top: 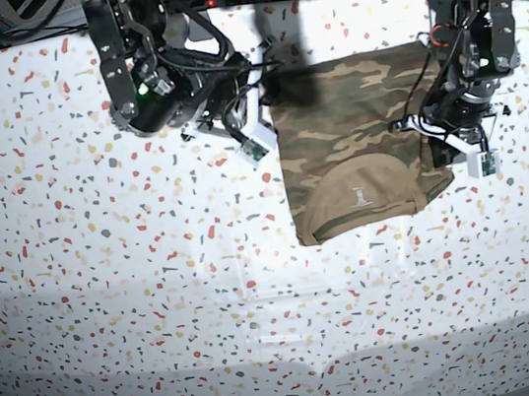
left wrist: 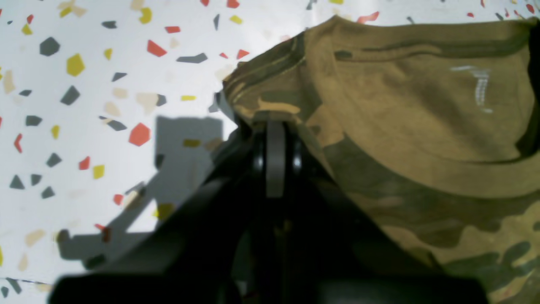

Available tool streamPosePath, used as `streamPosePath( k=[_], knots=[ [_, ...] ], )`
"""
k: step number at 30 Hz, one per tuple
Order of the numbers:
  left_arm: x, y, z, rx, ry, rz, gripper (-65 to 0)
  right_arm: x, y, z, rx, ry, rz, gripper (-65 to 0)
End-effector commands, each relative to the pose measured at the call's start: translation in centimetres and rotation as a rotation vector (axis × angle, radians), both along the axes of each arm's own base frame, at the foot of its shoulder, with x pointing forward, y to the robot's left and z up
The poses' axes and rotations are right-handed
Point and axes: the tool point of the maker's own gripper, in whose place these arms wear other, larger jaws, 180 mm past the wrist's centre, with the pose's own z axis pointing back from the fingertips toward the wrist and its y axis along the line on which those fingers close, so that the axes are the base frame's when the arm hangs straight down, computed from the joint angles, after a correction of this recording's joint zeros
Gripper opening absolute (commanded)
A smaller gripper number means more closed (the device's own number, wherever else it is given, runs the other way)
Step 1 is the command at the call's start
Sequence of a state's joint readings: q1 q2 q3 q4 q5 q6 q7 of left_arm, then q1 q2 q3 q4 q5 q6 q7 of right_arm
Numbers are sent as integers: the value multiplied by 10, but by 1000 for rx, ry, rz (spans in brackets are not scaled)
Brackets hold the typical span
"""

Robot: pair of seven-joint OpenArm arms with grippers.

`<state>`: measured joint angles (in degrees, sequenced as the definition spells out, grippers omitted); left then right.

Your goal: Fold the T-shirt properly

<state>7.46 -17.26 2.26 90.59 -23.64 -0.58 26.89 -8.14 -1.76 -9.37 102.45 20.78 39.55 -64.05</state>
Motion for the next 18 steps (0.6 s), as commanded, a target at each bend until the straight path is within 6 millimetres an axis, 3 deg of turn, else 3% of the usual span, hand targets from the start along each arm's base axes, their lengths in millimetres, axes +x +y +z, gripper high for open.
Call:
streamPosePath(
  k=[1,6,11,18],
  knots=[
    [13,3,19,6,-78,0,-650,5,7,16,50,-41,4,-650],
    [23,5,29,19,-113,-1,-650,1,2,18,38,-47,10,-650],
    [32,17,48,91,-141,-24,-650,10,-24,26,-46,-121,-5,-650],
    [2,10,60,120,-144,-83,-650,26,-80,64,-24,-203,-188,-650]
  ],
)
